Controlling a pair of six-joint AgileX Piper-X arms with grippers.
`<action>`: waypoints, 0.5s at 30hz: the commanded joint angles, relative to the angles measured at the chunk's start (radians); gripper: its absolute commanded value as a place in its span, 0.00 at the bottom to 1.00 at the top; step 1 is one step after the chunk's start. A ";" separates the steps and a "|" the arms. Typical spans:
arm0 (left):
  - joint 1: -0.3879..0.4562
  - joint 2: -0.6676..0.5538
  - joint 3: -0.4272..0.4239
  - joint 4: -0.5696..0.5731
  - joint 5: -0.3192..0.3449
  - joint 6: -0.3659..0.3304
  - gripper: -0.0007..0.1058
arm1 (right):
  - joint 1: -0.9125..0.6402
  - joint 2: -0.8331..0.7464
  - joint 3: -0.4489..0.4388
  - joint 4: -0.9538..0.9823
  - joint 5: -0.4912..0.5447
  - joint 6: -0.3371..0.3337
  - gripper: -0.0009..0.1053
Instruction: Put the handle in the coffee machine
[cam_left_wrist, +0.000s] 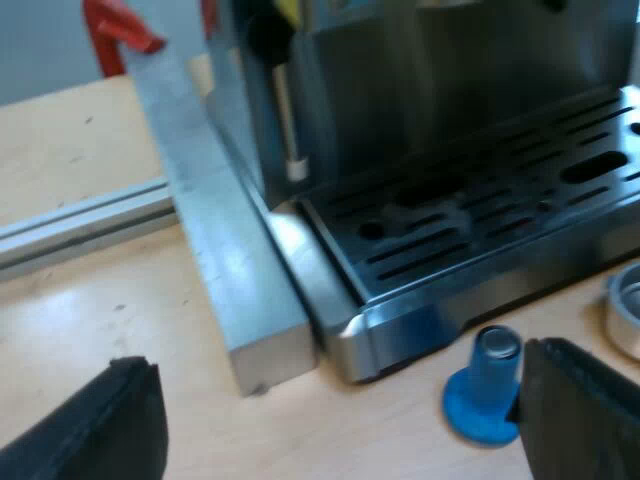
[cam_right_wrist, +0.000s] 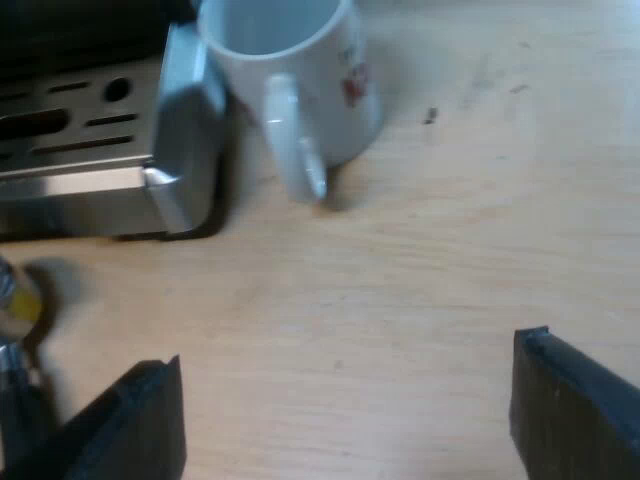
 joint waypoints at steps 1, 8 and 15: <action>-0.036 -0.056 -0.018 -0.011 0.020 -0.013 0.69 | -0.004 0.060 -0.053 0.034 -0.045 -0.050 0.65; -0.141 0.030 -0.058 -0.049 0.082 -0.017 0.69 | -0.002 0.209 -0.170 0.159 -0.056 -0.171 0.65; -0.285 0.117 -0.067 -0.089 0.113 -0.024 0.69 | 0.072 0.339 -0.240 0.197 -0.080 -0.172 0.65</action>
